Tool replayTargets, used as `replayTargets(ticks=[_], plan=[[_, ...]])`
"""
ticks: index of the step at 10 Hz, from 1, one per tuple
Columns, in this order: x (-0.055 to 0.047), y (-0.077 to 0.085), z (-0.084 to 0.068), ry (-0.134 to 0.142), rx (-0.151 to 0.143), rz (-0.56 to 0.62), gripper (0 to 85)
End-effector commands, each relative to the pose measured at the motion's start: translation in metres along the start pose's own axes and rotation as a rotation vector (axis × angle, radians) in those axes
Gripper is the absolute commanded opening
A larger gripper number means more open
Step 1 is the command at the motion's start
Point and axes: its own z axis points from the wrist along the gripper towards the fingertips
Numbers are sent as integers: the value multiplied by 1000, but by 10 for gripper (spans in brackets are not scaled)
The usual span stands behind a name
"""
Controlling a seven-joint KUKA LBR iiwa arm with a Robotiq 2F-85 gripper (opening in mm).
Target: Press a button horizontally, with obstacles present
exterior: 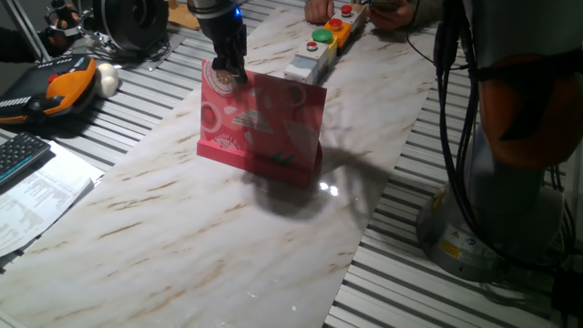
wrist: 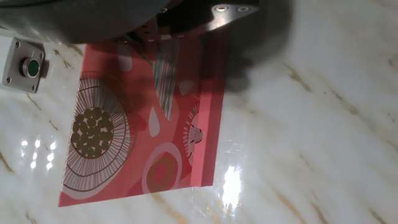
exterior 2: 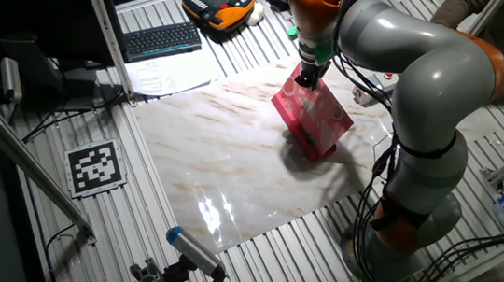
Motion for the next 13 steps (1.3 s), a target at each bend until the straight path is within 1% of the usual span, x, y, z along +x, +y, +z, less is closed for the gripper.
replayTargets(ticks=[1, 3, 4, 5, 6, 7, 8, 9, 10, 12, 13], plan=[[0, 0, 0, 0, 0, -3, 0], [0, 0, 0, 0, 0, -5, 0], [0, 0, 0, -1, -4, -8, 0], [0, 0, 0, -13, -10, 22, 0], [0, 0, 0, -59, -99, 71, 0], [0, 0, 0, -56, -125, 88, 0], [0, 0, 0, -33, -128, 106, 0], [0, 0, 0, -22, -125, 129, 0], [0, 0, 0, -29, -114, 149, 0], [0, 0, 0, -30, -88, 203, 0], [0, 0, 0, -30, -67, 232, 0]])
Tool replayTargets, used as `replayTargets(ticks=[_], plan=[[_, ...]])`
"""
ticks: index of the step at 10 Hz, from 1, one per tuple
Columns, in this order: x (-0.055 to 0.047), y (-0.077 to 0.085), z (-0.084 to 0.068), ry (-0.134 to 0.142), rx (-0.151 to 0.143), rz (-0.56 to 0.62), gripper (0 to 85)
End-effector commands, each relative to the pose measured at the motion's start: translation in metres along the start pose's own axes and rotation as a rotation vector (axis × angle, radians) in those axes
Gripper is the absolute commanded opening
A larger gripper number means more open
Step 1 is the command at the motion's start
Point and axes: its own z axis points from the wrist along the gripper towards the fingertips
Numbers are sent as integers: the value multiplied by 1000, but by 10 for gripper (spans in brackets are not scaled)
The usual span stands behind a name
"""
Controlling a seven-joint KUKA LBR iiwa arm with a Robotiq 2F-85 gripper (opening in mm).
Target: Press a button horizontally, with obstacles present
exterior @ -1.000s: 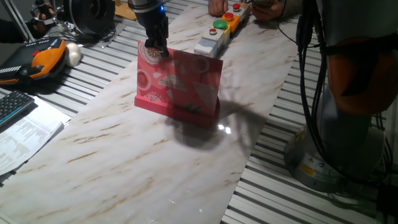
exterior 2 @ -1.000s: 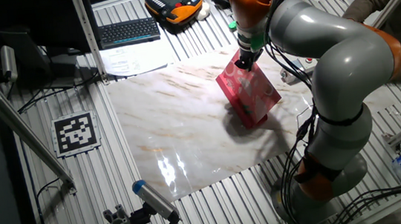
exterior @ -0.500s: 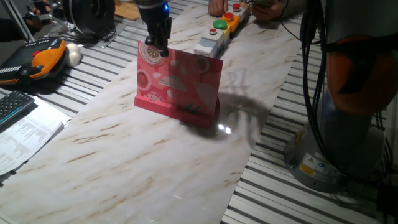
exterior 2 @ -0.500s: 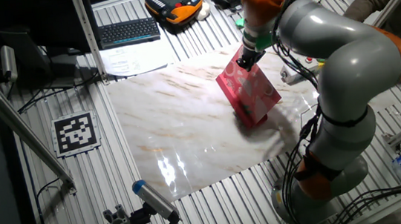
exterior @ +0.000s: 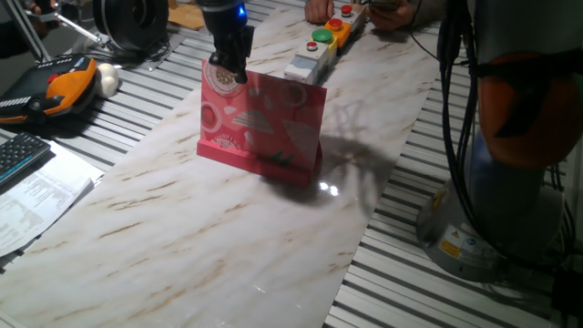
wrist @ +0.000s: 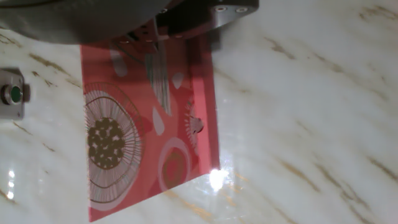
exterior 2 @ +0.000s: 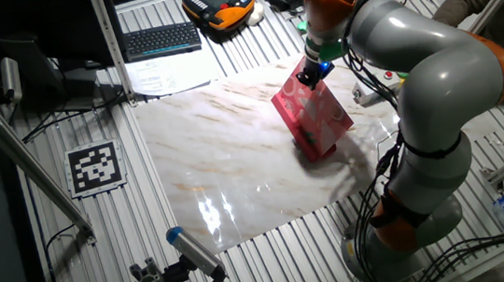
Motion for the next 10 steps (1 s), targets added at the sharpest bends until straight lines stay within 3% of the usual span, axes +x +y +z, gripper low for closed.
replayTargets(ticks=[1, 4, 5, 6, 8, 10], plan=[[0, 0, 0, 8, -2, 22, 0], [0, 0, 0, 6, 24, 28, 0], [0, 0, 0, 15, 28, 27, 0], [-7, -7, -2, 33, 15, 26, 0], [-25, -36, -6, 52, 18, -15, 0], [-33, -62, -13, 47, 46, -59, 0]])
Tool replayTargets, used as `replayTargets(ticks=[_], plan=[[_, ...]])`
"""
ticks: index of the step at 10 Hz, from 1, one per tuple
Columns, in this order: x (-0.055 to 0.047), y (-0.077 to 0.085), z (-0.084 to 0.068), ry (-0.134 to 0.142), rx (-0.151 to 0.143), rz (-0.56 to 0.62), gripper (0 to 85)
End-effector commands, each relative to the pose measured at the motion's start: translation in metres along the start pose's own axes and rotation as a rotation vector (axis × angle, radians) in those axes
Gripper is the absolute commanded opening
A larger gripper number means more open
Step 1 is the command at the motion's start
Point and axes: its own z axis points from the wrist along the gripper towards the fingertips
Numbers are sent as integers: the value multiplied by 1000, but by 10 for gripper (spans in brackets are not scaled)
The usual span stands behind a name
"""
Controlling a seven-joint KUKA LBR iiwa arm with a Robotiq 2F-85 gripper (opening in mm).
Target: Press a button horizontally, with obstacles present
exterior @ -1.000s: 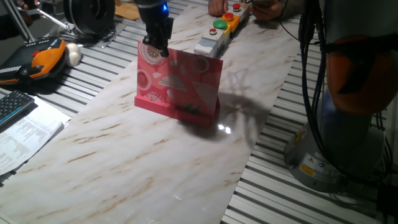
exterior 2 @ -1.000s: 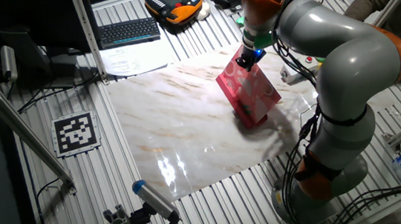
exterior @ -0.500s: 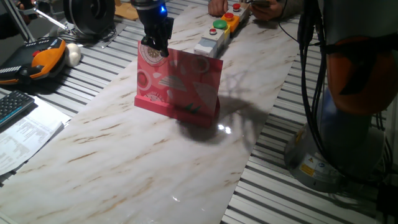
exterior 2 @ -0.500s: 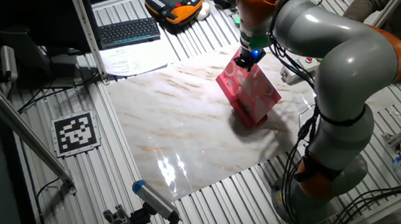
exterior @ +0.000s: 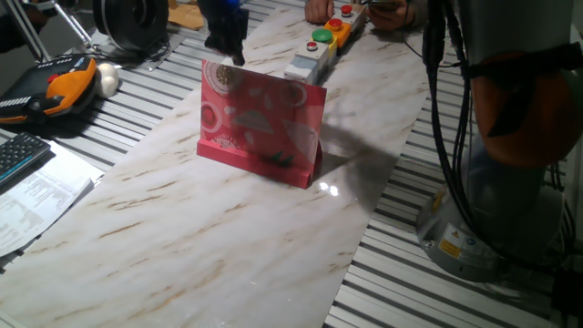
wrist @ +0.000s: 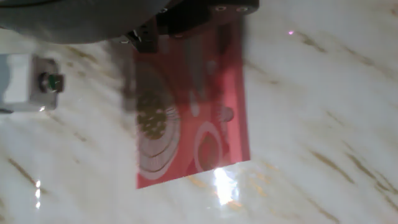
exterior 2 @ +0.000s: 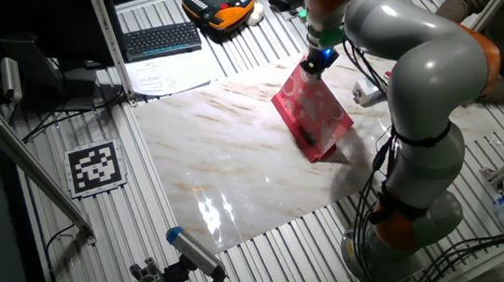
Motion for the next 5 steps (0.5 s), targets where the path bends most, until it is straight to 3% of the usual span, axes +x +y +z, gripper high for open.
replayTargets(ticks=[1, 4, 5], plan=[[-1, -25, 1, -10, 13, -17, 0], [3, -75, 22, -83, 51, -83, 0], [7, -86, 30, -89, 45, -96, 0]])
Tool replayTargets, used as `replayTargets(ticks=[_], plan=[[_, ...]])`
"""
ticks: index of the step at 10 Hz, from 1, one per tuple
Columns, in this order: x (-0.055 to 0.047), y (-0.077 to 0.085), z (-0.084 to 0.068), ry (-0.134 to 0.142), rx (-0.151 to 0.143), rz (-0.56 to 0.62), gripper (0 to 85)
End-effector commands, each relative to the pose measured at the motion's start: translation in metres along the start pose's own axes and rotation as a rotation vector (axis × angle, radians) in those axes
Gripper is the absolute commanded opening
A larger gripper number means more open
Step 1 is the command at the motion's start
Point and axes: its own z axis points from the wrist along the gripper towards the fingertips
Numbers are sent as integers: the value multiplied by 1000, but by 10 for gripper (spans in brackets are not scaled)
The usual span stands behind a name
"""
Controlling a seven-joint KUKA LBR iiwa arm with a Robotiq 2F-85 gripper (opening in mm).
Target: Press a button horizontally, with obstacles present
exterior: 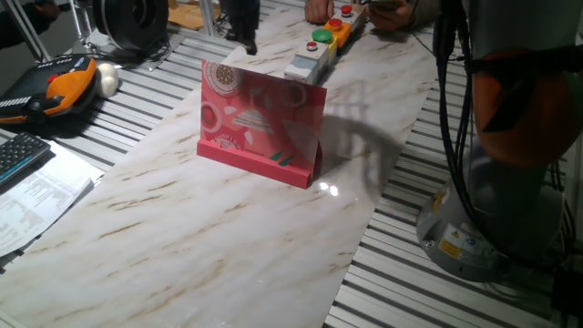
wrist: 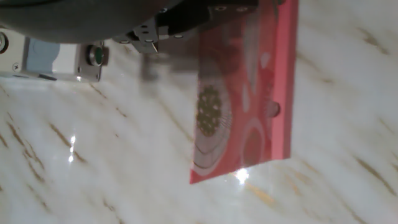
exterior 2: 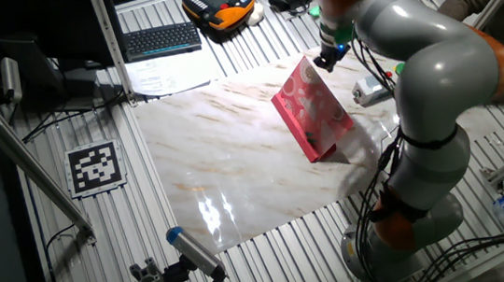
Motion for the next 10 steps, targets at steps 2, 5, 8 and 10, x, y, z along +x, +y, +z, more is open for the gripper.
replayTargets(ticks=[2, 5, 8, 10], plan=[[12, -51, 23, -9, -1, -20, 0], [9, -64, 50, -35, 16, -46, 0], [0, -70, 59, -49, -19, -56, 0], [-2, -68, 57, -18, -20, -32, 0]])
